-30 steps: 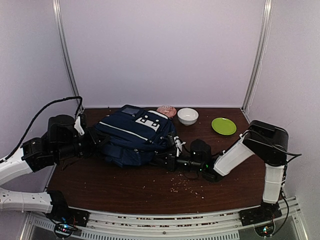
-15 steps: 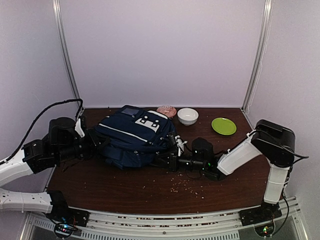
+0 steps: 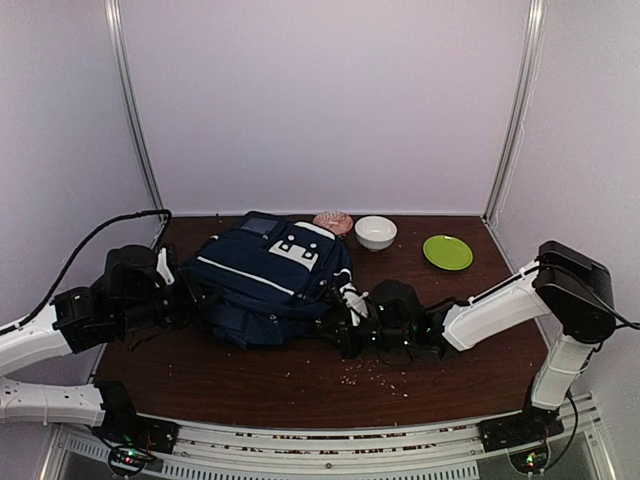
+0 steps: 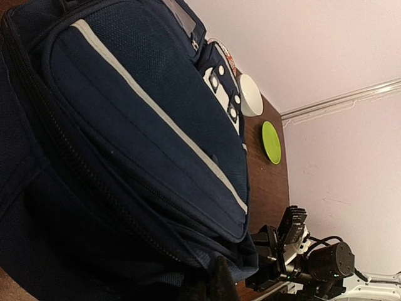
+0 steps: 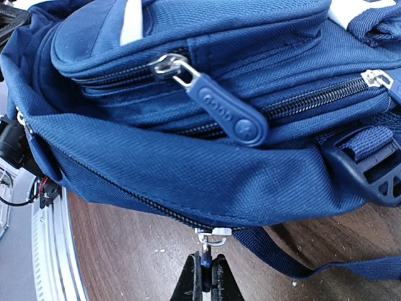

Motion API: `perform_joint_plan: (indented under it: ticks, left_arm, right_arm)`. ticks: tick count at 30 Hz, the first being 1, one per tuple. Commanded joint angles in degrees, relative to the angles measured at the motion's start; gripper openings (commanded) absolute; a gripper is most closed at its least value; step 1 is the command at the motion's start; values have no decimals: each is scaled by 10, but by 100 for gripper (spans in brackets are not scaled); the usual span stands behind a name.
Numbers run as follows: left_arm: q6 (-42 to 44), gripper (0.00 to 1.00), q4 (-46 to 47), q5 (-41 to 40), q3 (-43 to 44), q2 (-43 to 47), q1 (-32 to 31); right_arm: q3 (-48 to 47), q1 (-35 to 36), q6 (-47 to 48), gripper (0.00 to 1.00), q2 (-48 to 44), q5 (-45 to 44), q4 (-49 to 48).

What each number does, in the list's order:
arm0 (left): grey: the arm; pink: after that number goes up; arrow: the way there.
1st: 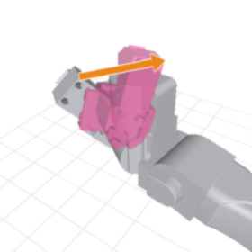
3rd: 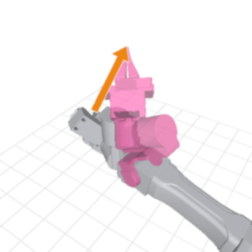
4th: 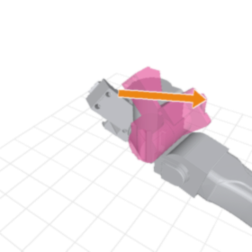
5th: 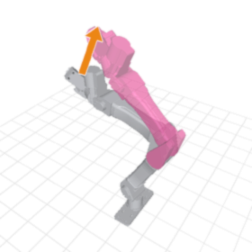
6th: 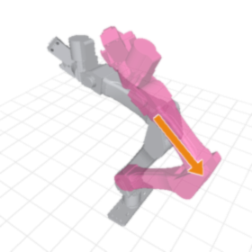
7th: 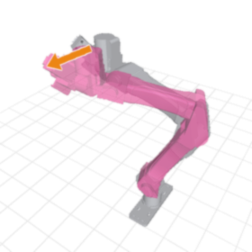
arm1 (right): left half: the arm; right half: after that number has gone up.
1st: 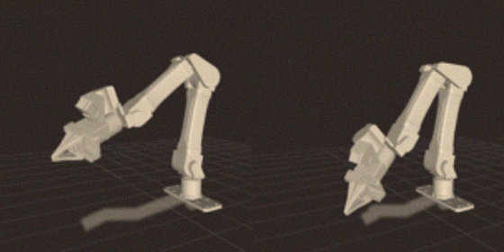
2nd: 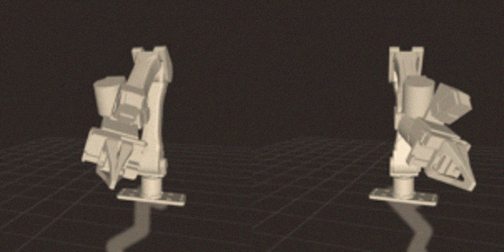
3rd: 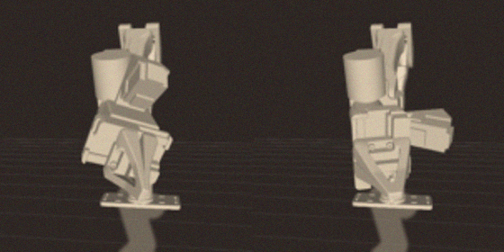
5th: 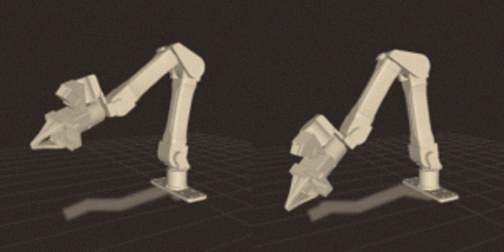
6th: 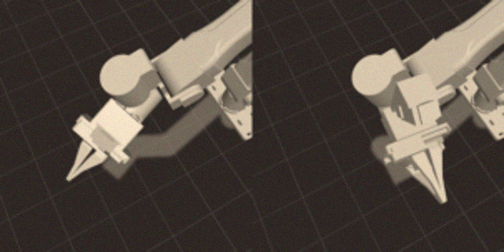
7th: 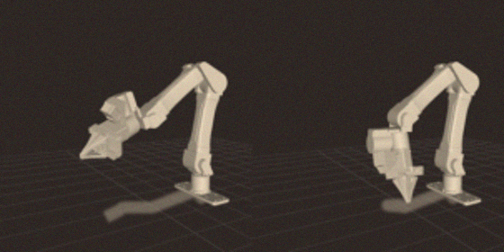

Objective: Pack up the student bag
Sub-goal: Zip the student bag at the center of the board.

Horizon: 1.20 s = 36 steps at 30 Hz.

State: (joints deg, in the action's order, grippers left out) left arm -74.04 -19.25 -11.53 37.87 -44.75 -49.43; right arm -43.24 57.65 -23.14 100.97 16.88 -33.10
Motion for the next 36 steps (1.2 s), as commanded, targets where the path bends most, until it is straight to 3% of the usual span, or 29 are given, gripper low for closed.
perform_joint_plan:
  ticks: [1, 18, 29, 36]
  left_arm:
    - [3, 0, 111, -1, 8, 0, 2]
    - [-15, 0, 140, 15, -31, -10, 1]
    - [-19, 0, 218, 51, -47, -39, -11]
    - [-12, 0, 212, 36, -50, -25, -12]
  right_arm:
    - [3, 21, 21, 0, -37, -1, 34]
    - [-15, 109, 18, 0, -95, 6, 68]
    - [-122, 125, -15, 0, -66, -25, 160]
    - [-189, 154, 10, 0, -58, -21, 234]
